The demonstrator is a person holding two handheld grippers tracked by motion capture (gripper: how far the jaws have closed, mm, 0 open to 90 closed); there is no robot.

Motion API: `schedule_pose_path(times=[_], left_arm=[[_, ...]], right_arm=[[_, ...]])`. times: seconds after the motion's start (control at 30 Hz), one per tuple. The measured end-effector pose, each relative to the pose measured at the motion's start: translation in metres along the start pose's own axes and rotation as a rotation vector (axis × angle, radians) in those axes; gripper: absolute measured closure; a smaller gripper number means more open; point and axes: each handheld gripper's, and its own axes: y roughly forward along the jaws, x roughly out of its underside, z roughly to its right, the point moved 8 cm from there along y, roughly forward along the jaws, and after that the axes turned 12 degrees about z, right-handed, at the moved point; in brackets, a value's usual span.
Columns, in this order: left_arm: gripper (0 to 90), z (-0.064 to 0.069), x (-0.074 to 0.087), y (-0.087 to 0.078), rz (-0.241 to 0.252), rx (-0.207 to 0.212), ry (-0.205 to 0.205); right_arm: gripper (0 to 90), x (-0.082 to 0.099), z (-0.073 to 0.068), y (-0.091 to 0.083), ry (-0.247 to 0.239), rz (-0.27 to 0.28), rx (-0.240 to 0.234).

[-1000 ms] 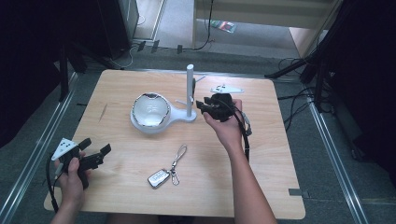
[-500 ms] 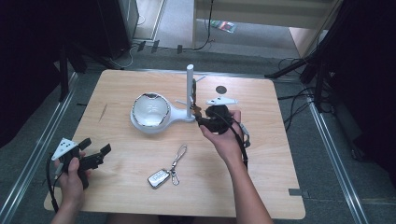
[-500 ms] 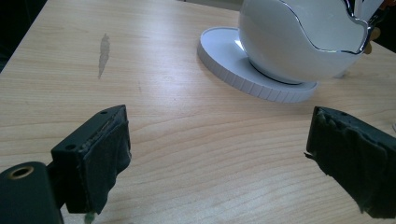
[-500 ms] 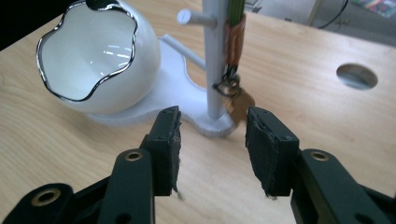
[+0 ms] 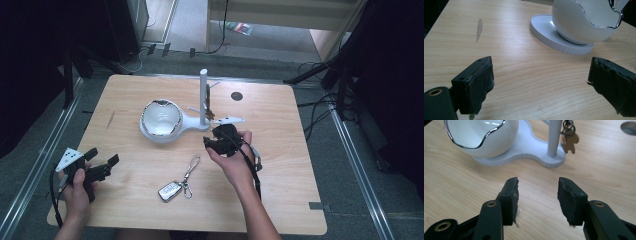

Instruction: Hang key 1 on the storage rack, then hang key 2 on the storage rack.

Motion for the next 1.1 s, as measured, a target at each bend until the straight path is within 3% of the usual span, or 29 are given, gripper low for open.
schedule_pose_path(times=[0.2,0.33,0.53,1.1], left_arm=[[6.9,0.0,0.0,0.0,-0.004,0.001,0.001],[6.9,0.0,0.0,0.0,-0.003,0.001,0.001],[6.9,0.0,0.0,0.0,-0.001,0.0,0.0],[6.9,0.0,0.0,0.001,-0.006,-0.004,0.007]], right_arm=[[45.4,0.016,-0.017,-0.004,-0.008,-0.062,0.041],[35.4,0.025,-0.028,-0.005,-0.029,-0.101,0.065],[20.7,0.04,-0.042,-0.001,-0.013,-0.173,0.077],[15.8,0.068,-0.063,0.01,0.051,-0.275,0.1]])
